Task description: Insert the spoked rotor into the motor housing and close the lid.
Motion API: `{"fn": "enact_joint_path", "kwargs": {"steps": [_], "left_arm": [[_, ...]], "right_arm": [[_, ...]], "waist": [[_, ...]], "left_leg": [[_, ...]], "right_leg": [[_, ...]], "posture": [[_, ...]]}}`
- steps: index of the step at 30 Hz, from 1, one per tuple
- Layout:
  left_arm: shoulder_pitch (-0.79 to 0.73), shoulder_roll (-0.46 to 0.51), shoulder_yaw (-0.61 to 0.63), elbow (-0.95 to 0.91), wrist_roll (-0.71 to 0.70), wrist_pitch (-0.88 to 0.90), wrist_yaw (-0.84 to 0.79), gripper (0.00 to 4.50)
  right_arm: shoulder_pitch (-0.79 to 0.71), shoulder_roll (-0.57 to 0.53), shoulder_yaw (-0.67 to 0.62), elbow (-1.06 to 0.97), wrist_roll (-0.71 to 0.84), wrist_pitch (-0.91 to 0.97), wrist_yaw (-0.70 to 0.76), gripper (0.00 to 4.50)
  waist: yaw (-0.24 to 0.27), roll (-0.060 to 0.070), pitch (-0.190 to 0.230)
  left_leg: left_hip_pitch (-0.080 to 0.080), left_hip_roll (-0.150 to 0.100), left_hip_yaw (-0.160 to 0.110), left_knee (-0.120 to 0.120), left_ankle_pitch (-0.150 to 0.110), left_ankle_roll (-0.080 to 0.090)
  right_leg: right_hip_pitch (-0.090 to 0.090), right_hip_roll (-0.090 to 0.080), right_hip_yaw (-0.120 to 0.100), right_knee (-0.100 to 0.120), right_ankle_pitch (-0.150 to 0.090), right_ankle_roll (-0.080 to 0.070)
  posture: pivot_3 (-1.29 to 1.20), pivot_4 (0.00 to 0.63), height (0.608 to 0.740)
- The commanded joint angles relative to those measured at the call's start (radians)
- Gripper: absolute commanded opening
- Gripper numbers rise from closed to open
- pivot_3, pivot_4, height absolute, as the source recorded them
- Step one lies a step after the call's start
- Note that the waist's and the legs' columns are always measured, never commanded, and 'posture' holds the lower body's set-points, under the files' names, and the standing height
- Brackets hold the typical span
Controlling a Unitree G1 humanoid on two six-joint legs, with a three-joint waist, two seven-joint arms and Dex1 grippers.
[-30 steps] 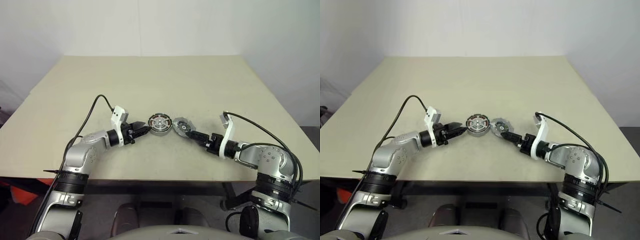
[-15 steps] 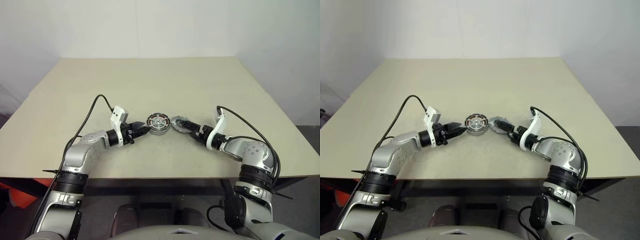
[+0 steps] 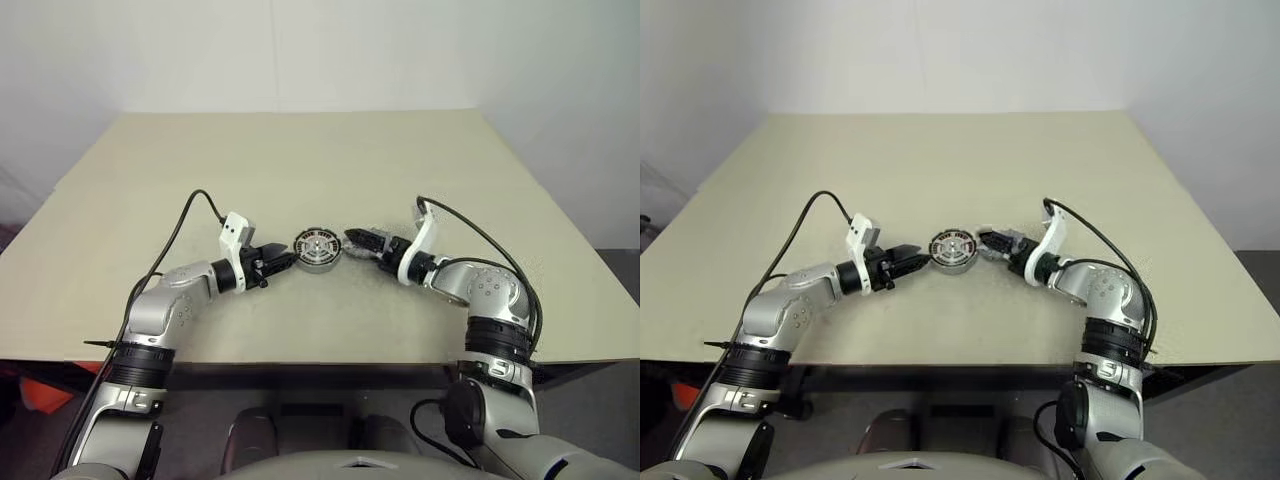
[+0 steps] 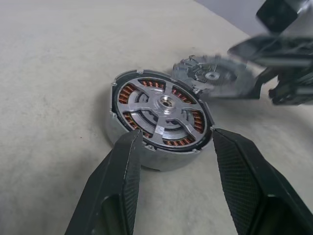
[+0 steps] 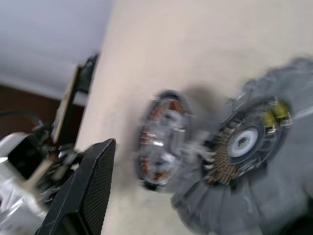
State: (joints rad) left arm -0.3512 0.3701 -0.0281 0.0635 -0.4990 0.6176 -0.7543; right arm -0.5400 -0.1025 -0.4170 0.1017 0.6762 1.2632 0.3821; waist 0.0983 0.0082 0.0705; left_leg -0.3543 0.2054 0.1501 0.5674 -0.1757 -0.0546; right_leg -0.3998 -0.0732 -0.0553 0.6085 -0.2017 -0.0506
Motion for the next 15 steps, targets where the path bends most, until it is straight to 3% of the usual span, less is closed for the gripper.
{"fn": "enact_joint_path", "kwargs": {"steps": [1, 15], "left_arm": [[-0.01, 0.002, 0.023, -0.036, 0.003, -0.024, 0.006, 2.41], [0.01, 0.006, 0.036, -0.057, -0.004, -0.028, 0.029, 2.41]], "right_arm": [[-0.035, -0.017, 0.068, -0.086, 0.054, 0.002, 0.049, 4.43], [-0.029, -0.072, 0.286, -0.074, 0.003, -0.126, 0.146, 4.43]], "waist": [[0.0, 0.0, 0.0], [0.004, 0.0, 0.0]], "left_leg": [[0.0, 0.0, 0.0, 0.0, 0.0, 0.001], [0.001, 0.0, 0.0, 0.002, 0.0, 0.0]], "right_leg": [[0.0, 0.0, 0.0, 0.0, 0.0, 0.0], [0.002, 0.0, 0.0, 0.001, -0.004, 0.007]], "posture": [[0.0, 0.0, 0.74], [0.0, 0.0, 0.74]]}}
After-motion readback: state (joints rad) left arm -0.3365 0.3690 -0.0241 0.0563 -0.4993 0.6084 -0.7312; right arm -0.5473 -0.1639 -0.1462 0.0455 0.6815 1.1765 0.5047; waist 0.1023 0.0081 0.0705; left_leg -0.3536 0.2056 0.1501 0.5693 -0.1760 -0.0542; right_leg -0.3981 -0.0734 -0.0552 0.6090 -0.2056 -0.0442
